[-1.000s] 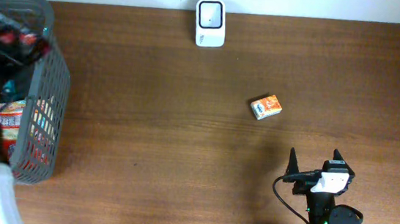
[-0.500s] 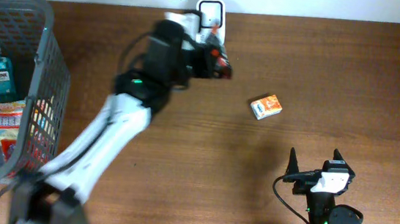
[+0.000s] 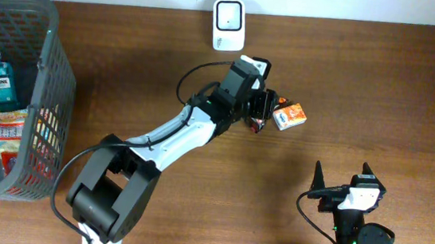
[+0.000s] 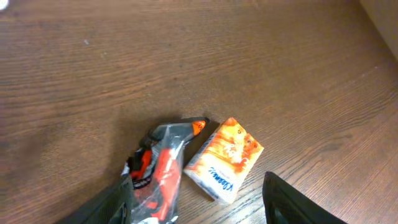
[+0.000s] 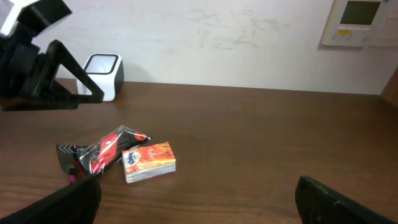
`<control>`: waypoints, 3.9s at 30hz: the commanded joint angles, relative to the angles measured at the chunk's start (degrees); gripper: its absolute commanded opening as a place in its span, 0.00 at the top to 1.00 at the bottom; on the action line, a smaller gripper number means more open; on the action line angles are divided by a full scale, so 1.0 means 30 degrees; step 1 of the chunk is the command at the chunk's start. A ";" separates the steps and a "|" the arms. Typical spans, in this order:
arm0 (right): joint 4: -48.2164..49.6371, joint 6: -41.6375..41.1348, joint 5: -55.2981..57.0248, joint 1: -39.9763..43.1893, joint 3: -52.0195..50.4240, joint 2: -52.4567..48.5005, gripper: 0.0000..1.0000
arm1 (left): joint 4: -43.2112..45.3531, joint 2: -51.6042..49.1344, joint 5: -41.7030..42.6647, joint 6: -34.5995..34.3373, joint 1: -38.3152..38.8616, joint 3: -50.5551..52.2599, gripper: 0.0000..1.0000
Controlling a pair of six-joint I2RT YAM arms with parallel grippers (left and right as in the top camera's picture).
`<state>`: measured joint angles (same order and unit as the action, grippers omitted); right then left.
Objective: Scan the item barcode
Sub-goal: 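Move the snack bag with the left gripper and drop it beside the tissues, then reach the left gripper into the basket and grasp the yellow snack bag, then carry the yellow bag with the left gripper and drop it on the table, then reach the left gripper into the basket and grasp the red candy bag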
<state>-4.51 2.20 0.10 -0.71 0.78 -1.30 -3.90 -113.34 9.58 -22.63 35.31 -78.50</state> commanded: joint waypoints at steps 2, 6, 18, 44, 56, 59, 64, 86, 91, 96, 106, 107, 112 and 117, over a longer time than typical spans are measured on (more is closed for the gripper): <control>-0.0058 0.0131 0.0168 0.0117 -0.0153 0.0109 0.02 | -0.1158 0.5413 -0.0146 0.3184 -0.2361 -0.0313 0.27; -0.0058 0.0131 0.0175 0.0117 -0.0153 0.0109 0.02 | -0.3876 1.2298 -0.1020 0.5865 -0.7322 -0.0313 0.27; -0.0058 0.0131 0.0175 0.0117 -0.0153 0.0109 0.02 | -1.1264 1.3063 -0.7278 -0.1625 -2.1952 -0.0306 0.25; -0.0058 0.0131 0.0168 0.0117 -0.0153 0.0109 0.02 | -1.1912 -0.0882 -0.4976 -0.1581 -2.2046 -0.0313 1.00; -0.0058 0.0131 0.0168 0.0117 -0.0153 0.0109 0.02 | -1.1183 1.3894 -0.2004 -0.1603 -2.2025 -0.0561 1.00; -0.0058 0.0131 0.0168 0.0117 -0.0153 0.0109 0.02 | -0.9675 1.7872 0.0605 -0.1610 -2.2025 -0.0561 1.00; -0.0058 0.0131 0.0168 0.0117 -0.0153 0.0109 0.02 | -0.9435 2.0225 0.5136 -0.4648 -2.2017 -0.0561 1.00; -0.0058 0.0131 0.0168 0.0117 -0.0153 0.0109 0.02 | -0.6149 0.3220 0.0765 0.6280 -0.2149 -0.0561 1.00; -0.0058 0.0131 0.0168 0.0117 -0.0153 0.0109 0.02 | -0.5872 0.1348 -0.0102 0.6564 -0.1049 -0.0561 0.41; -0.0058 0.0131 0.0168 0.0117 -0.0153 0.0109 0.02 | -0.6994 0.2055 -0.0095 0.6564 -0.1042 -0.1435 0.22; -0.0058 0.0131 0.0168 0.0117 -0.0153 0.0109 0.02 | -1.8105 0.9500 -0.6309 0.7009 -0.6710 -0.9952 0.01; -0.0058 0.0131 0.0168 0.0117 -0.0153 0.0109 0.02 | -1.8804 1.0477 -0.6295 0.5850 -0.9151 -0.9952 0.01; -0.0058 0.0131 0.0168 0.0117 -0.0153 0.0109 0.02 | -2.2163 1.1147 -0.5916 -0.1086 -1.9278 -0.9522 0.01; -0.0058 0.0131 0.0168 0.0117 -0.0153 0.0109 0.02 | -2.1274 0.9901 -0.6011 -0.2149 -2.3154 -0.6732 0.01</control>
<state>-4.49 2.20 0.10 -0.71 0.78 -1.28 -69.78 -80.97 -8.64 -25.50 -31.09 -102.72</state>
